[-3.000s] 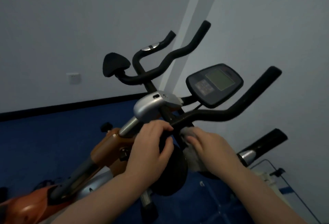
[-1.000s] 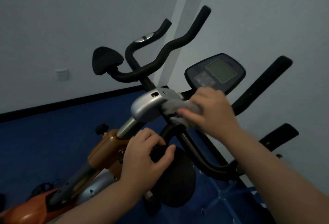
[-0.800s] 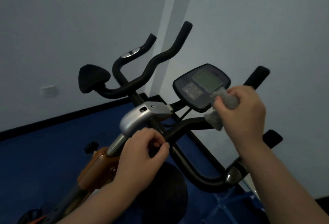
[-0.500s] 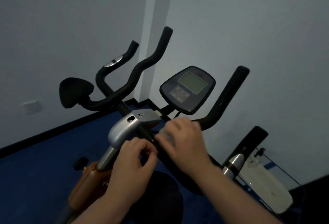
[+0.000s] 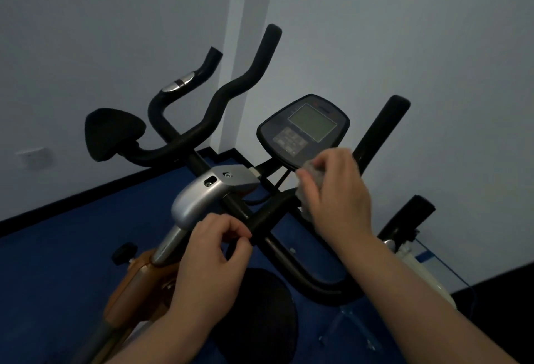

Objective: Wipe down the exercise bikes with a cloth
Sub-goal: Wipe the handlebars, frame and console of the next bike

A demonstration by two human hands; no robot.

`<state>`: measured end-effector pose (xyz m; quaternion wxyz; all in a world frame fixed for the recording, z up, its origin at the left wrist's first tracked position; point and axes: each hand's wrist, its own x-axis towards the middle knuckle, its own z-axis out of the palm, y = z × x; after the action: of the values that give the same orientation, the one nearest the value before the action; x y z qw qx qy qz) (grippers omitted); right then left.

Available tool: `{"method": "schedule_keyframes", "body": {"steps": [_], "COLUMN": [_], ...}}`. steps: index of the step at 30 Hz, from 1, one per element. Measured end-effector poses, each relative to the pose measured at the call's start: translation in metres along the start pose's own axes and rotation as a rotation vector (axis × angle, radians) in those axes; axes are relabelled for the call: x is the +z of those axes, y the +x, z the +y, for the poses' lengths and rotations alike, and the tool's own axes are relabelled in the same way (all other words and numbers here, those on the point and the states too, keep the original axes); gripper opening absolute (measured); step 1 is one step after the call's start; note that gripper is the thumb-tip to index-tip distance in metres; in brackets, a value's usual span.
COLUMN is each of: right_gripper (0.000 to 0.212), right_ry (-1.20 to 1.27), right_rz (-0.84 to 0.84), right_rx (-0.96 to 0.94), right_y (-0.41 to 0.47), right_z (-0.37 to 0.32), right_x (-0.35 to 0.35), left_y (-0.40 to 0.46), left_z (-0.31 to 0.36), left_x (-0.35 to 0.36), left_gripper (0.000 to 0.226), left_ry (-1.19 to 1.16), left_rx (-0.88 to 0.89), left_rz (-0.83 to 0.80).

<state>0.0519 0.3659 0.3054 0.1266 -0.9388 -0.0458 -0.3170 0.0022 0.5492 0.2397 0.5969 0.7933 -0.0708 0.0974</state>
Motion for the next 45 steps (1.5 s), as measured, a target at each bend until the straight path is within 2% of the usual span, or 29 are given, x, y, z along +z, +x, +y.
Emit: {"method": "schedule_keyframes", "body": {"steps": [3, 6, 8, 9, 12, 14, 16, 18, 19, 20, 22, 23, 24, 27, 31, 32, 35, 37, 39, 40, 41, 43, 45], "right_gripper": [0.027, 0.021, 0.016, 0.015, 0.017, 0.017, 0.015, 0.013, 0.013, 0.013, 0.017, 0.018, 0.018, 0.015, 0.017, 0.018, 0.02, 0.02, 0.023, 0.023, 0.021, 0.018, 0.018], "right_ry": [-0.105, -0.109, -0.112, -0.111, -0.14, -0.155, -0.107, -0.101, -0.124, -0.141, -0.105, -0.088, -0.08, 0.023, 0.323, 0.285, 0.031, 0.118, 0.259, 0.27, 0.241, 0.159, 0.167], "right_rz": [0.016, -0.08, -0.154, -0.155, -0.016, 0.02, -0.048, -0.167, -0.19, -0.169, -0.08, -0.06, -0.075, -0.26, -0.356, -0.412, -0.499, -0.601, -0.831, -0.889, -0.867, -0.695, -0.584], "right_rx": [0.085, -0.109, -0.264, -0.269, -0.002, 0.04, -0.163, -0.431, -0.472, -0.4, -0.074, 0.016, -0.003, -0.213, -0.034, -0.055, -0.284, -0.338, -0.363, -0.358, -0.341, -0.276, -0.32], "right_y": [-0.009, -0.026, -0.014, -0.002, 0.012, -0.007, -0.024, -0.011, 0.003, 0.016, 0.022, 0.015, 0.004, -0.006, 0.029, 0.028, 0.01, 0.013, 0.028, 0.035, 0.038, 0.033, 0.017], "right_z": [-0.014, -0.025, -0.007, 0.004, 0.012, -0.013, -0.036, -0.027, -0.017, -0.006, 0.001, -0.007, -0.02, -0.042, -0.05, -0.059, -0.073, -0.056, -0.039, -0.038, -0.041, -0.052, -0.056], "right_x": [0.012, 0.02, 0.009, 0.004, 0.001, 0.015, 0.027, 0.021, 0.015, 0.008, 0.002, 0.005, 0.012, 0.026, 0.029, 0.035, 0.046, 0.033, 0.019, 0.017, 0.022, 0.033, 0.033], "left_y": [-0.001, -0.001, -0.001, -0.001, -0.001, -0.001, -0.001, -0.001, -0.001, -0.001, -0.002, -0.002, -0.002, -0.002, -0.002, -0.002, -0.003, -0.003, -0.002, -0.002, -0.002, -0.003, -0.003], "left_z": [0.0, 0.001, 0.002, 0.002, 0.002, 0.001, 0.001, 0.001, 0.001, 0.001, 0.001, 0.001, 0.001, 0.001, 0.001, 0.001, 0.001, 0.0, 0.0, -0.001, -0.001, -0.002, -0.002], "left_x": [0.001, 0.0, -0.001, -0.001, 0.0, 0.001, 0.001, 0.0, 0.0, -0.001, 0.0, 0.001, 0.001, 0.001, 0.0, 0.0, 0.0, 0.0, -0.001, -0.002, -0.002, -0.001, -0.001], "left_gripper": [0.01, 0.011, 0.009, 0.007, 0.007, 0.008, 0.01, 0.006, 0.003, 0.006, 0.008, 0.006, 0.005, 0.005, 0.005, 0.005, 0.004, 0.006, 0.006, 0.005, 0.005, 0.005, 0.006], "left_ry": [-0.008, 0.014, 0.025, 0.025, 0.008, 0.004, 0.003, -0.001, -0.002, 0.004, 0.009, 0.007, 0.005, 0.009, 0.011, 0.007, -0.023, -0.016, 0.003, 0.009, 0.012, 0.017, 0.016], "left_rx": [-0.014, -0.002, 0.001, -0.002, -0.02, -0.024, -0.017, -0.013, -0.013, -0.012, -0.019, -0.021, -0.019, -0.002, 0.001, 0.0, -0.003, 0.014, 0.018, 0.017, 0.011, 0.0, 0.009], "left_rz": [0.024, 0.019, -0.002, -0.003, 0.02, 0.041, 0.057, 0.051, 0.043, 0.039, 0.046, 0.056, 0.067, 0.081, 0.073, 0.08, 0.089, 0.077, 0.06, 0.059, 0.059, 0.053, 0.049]}}
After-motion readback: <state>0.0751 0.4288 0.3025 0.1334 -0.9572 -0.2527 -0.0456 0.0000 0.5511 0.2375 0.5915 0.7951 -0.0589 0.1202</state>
